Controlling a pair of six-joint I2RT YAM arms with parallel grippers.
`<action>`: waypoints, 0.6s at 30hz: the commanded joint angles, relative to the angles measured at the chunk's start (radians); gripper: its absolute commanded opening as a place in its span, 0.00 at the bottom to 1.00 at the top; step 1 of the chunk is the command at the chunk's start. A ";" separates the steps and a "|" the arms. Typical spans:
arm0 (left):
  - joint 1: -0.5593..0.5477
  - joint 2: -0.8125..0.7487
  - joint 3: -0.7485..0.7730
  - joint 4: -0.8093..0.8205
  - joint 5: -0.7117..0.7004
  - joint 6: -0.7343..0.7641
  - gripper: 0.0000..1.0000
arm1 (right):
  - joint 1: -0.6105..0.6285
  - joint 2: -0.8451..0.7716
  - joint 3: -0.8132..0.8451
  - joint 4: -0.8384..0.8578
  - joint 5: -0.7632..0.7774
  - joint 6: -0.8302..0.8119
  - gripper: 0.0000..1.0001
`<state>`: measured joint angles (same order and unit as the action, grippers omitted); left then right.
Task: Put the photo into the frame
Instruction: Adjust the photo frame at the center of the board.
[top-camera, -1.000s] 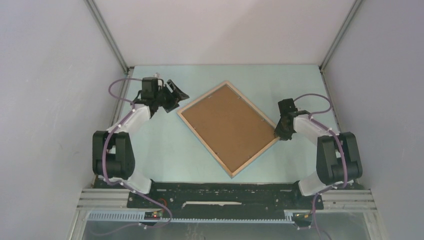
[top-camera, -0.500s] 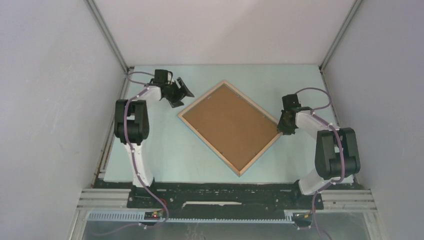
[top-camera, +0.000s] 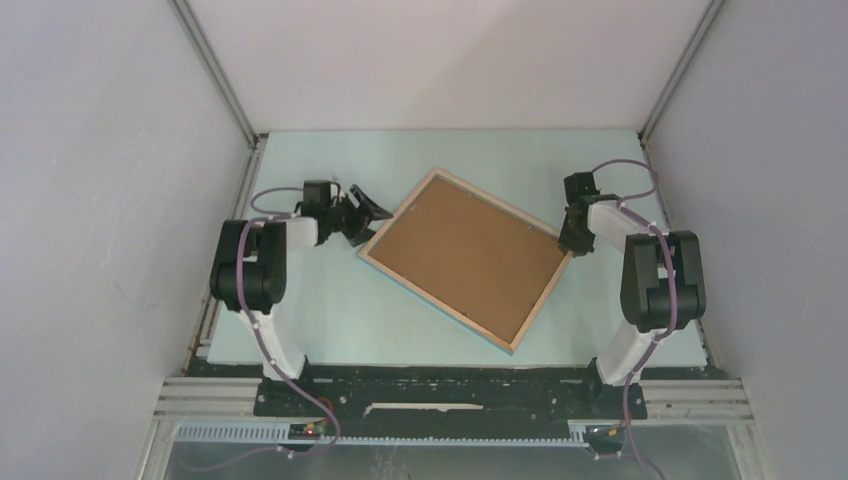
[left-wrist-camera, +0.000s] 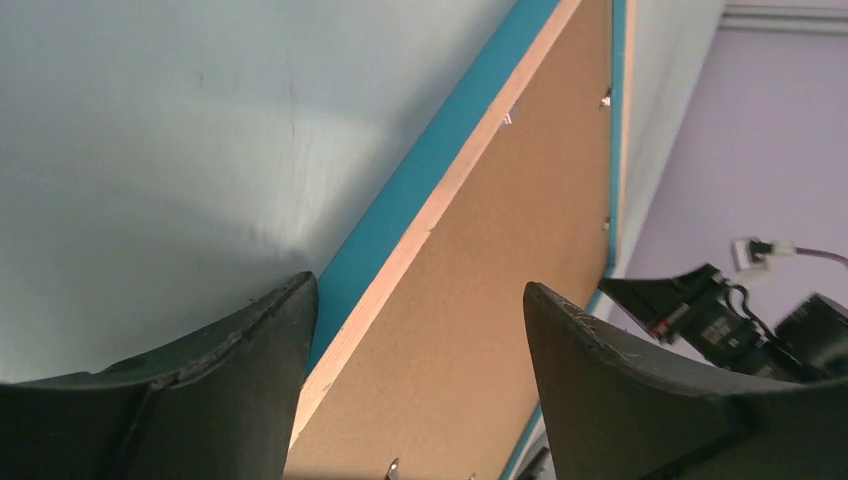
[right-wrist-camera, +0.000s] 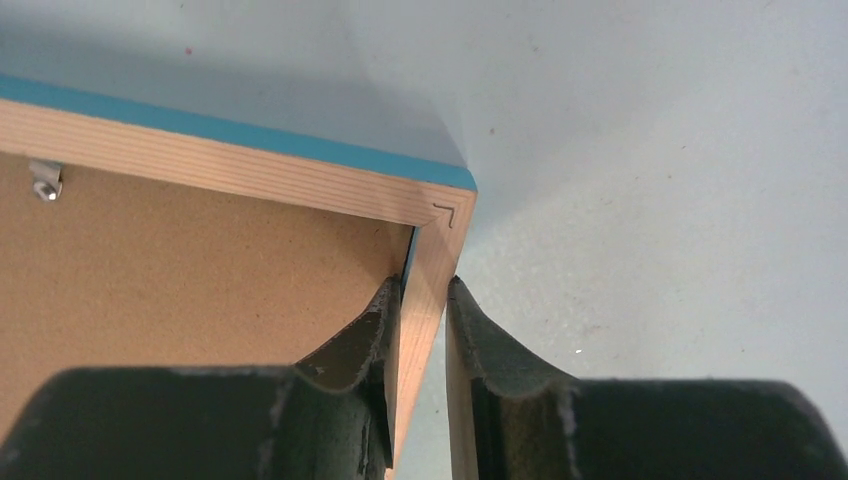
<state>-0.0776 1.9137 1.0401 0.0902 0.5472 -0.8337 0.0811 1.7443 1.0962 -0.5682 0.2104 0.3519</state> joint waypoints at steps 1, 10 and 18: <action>-0.057 -0.115 -0.247 0.203 0.134 -0.195 0.79 | 0.008 0.021 0.043 0.027 -0.071 -0.043 0.20; -0.137 -0.216 -0.525 0.420 0.149 -0.298 0.79 | -0.006 0.142 0.259 0.006 -0.199 -0.090 0.53; -0.109 -0.274 -0.494 0.305 0.172 -0.252 0.81 | 0.013 0.150 0.528 -0.221 0.192 -0.127 0.68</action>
<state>-0.1947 1.6867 0.5343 0.5003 0.6537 -1.1141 0.0689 1.9648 1.5311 -0.6765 0.2108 0.2493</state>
